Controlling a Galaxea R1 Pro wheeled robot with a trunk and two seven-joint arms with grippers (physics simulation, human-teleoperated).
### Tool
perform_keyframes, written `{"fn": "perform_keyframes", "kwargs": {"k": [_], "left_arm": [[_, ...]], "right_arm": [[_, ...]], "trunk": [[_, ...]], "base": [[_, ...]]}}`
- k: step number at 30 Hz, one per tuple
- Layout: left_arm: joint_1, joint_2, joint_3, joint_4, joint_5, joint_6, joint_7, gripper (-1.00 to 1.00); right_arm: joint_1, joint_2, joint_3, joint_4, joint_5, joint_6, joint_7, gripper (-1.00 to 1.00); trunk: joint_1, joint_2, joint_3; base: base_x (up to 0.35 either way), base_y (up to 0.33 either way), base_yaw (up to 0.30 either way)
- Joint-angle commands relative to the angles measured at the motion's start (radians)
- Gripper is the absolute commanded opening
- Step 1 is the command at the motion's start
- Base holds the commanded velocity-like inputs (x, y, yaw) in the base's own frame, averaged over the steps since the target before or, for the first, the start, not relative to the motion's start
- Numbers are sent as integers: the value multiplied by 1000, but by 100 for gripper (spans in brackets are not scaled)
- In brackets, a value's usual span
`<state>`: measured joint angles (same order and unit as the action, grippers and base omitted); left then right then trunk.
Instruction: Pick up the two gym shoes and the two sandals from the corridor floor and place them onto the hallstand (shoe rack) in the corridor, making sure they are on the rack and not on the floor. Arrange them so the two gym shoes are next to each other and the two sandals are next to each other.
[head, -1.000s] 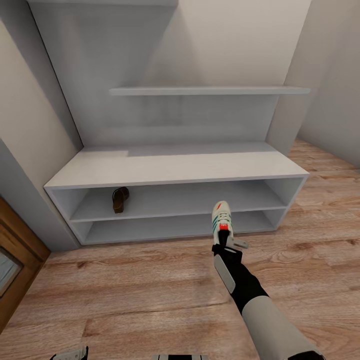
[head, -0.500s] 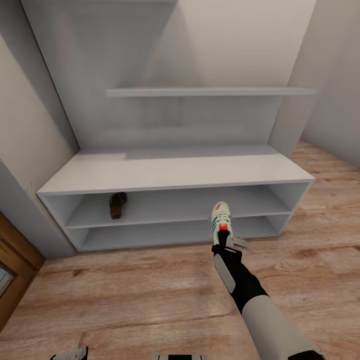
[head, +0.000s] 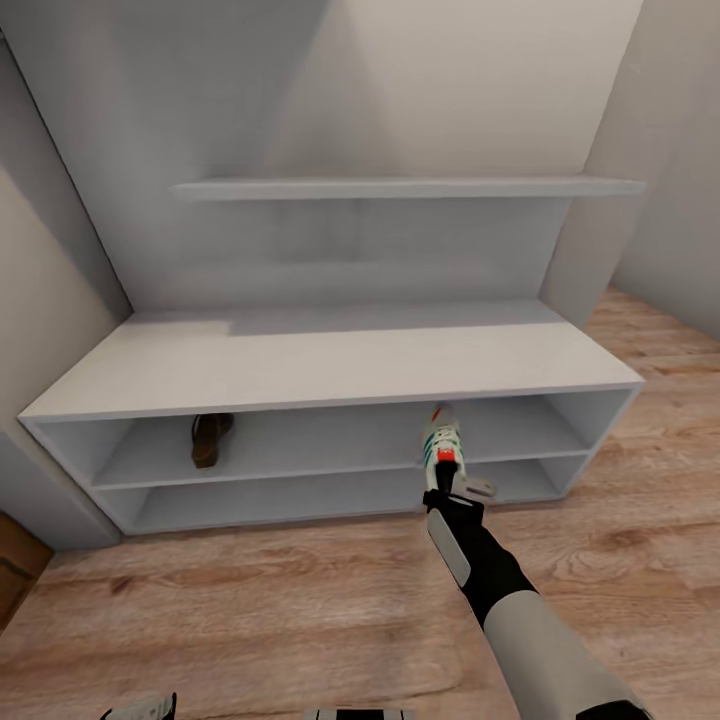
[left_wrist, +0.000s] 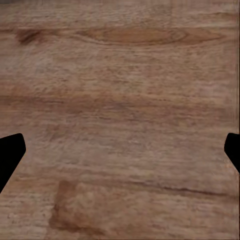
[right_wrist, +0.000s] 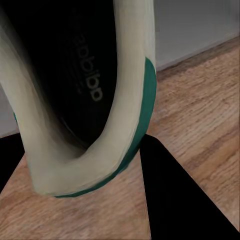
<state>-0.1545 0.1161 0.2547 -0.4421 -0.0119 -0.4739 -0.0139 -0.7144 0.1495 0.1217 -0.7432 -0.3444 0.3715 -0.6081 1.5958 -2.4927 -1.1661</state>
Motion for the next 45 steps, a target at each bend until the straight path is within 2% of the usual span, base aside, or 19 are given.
{"fn": "perform_keyframes", "kwargs": {"k": [1, 10, 24, 45], "left_arm": [[0, -1, 3, 0, -2, -3, -1, 100], [0, -1, 3, 0, 0, -3, -1, 100], [0, -1, 3, 0, 0, -5, -1, 100], [-1, -1, 3, 0, -2, -6, -1, 100]], "right_arm": [[0, -1, 4, 0, -7, 3, -8, -100], [0, -2, 3, 1, -7, 3, -8, -100], [0, -2, 4, 5, -6, 1, -9, -100], [0, -3, 4, 4, -6, 3, -9, -100]], "trunk": [[0, 0, -1], [0, 0, -1], [0, 0, -1], [0, 0, -1]], "base": [[295, -174, 0], [314, -113, 0], [304, 37, 0], [87, 10, 0]]}}
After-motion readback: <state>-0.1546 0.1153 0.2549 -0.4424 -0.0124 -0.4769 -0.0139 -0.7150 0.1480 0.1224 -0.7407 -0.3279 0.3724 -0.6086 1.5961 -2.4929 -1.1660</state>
